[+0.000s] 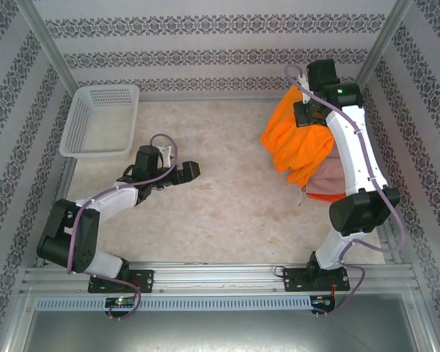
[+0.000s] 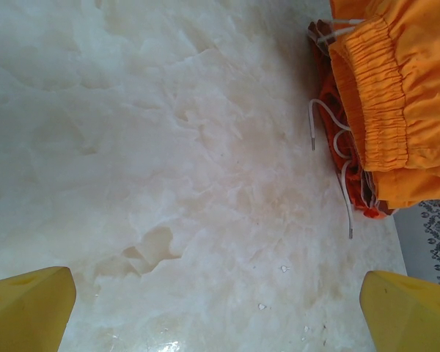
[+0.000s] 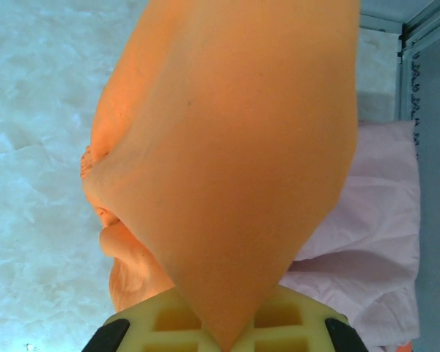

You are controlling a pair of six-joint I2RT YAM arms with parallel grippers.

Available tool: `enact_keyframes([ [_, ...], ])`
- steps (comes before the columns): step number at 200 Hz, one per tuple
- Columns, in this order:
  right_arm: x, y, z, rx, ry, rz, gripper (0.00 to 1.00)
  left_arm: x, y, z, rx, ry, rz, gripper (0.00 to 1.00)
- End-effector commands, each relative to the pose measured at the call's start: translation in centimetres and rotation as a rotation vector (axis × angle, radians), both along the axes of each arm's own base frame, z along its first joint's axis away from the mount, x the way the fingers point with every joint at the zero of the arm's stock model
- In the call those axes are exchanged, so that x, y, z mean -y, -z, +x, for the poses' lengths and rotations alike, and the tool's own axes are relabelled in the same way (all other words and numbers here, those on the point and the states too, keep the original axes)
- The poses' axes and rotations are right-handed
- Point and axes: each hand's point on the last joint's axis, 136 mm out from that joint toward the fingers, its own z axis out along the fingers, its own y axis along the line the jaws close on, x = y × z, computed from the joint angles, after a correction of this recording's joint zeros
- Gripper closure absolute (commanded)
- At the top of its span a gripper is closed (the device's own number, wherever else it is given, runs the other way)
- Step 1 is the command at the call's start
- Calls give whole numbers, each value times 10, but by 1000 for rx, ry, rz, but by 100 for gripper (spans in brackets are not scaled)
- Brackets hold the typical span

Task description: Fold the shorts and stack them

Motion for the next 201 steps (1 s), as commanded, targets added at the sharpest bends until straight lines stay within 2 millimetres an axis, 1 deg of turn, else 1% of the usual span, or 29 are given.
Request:
enact_keyframes([
  [1, 27, -27, -6, 70, 59, -55, 100, -3, -11, -1, 47, -5, 2, 0],
  [22, 46, -16, -3, 43, 93, -73, 100, -4, -11, -1, 50, -6, 9, 0],
  [48, 70, -11, 3, 44, 139, -55, 100, -5, -10, -2, 47, -4, 15, 0],
  [66, 87, -3, 9, 39, 166, -49, 100, -6, -9, -3, 48, -7, 20, 0],
  [82, 102, 12, 14, 21, 188, -54, 100, -6, -9, -3, 47, -7, 20, 0],
  [86, 106, 15, 15, 15, 194, -58, 97, -7, -9, -3, 49, -9, 23, 0],
  [92, 113, 20, 18, 9, 208, -73, 97, -7, -9, -3, 50, -9, 24, 0],
  [113, 142, 42, 22, -16, 267, -120, 97, -10, -9, -4, 61, -20, 38, 0],
  [124, 160, 50, 24, -18, 308, -143, 97, -12, -10, -6, 68, -27, 43, 0],
  [132, 176, 54, 24, -18, 353, -169, 92, -14, -11, -6, 75, -32, 45, 0],
  [133, 177, 55, 24, -17, 357, -169, 89, -14, -11, -7, 75, -32, 45, 0],
  [136, 183, 56, 25, -16, 375, -181, 85, -15, -11, -7, 76, -34, 46, 0],
  [140, 190, 57, 25, -13, 402, -195, 73, -15, -11, -7, 78, -36, 46, 0],
  [142, 194, 58, 24, -14, 416, -203, 69, -16, -12, -7, 80, -37, 46, 0],
  [147, 204, 58, 24, -12, 450, -222, 56, -17, -11, -8, 81, -42, 45, 0],
  [148, 206, 58, 24, -12, 457, -228, 56, -17, -12, -8, 83, -43, 45, 0],
  [149, 207, 59, 24, -13, 460, -228, 51, -17, -12, -8, 83, -43, 45, 0],
  [151, 209, 58, 24, -12, 472, -232, 47, -18, -12, -8, 84, -45, 46, 0],
  [152, 211, 59, 23, -13, 480, -237, 47, -19, -12, -8, 85, -47, 46, 0],
  [154, 214, 59, 23, -12, 491, -236, 41, -19, -12, -9, 85, -48, 46, 0],
  [155, 215, 58, 22, -11, 499, -237, 41, -19, -12, -9, 86, -49, 46, 0],
  [160, 219, 57, 22, -9, 525, -230, 32, -20, -12, -9, 90, -52, 47, 0],
  [166, 221, 55, 21, 1, 551, -202, 26, -22, -12, -10, 94, -58, 51, 0],
  [174, 217, 51, 21, 20, 563, -135, 22, -25, -14, -11, 105, -71, 57, 0],
  [181, 207, 47, 22, 51, 566, -34, 18, -29, -16, -11, 120, -88, 63, 0],
  [201, 161, 30, 30, 172, 501, 308, 13, -41, -24, -13, 174, -148, 91, 0],
])
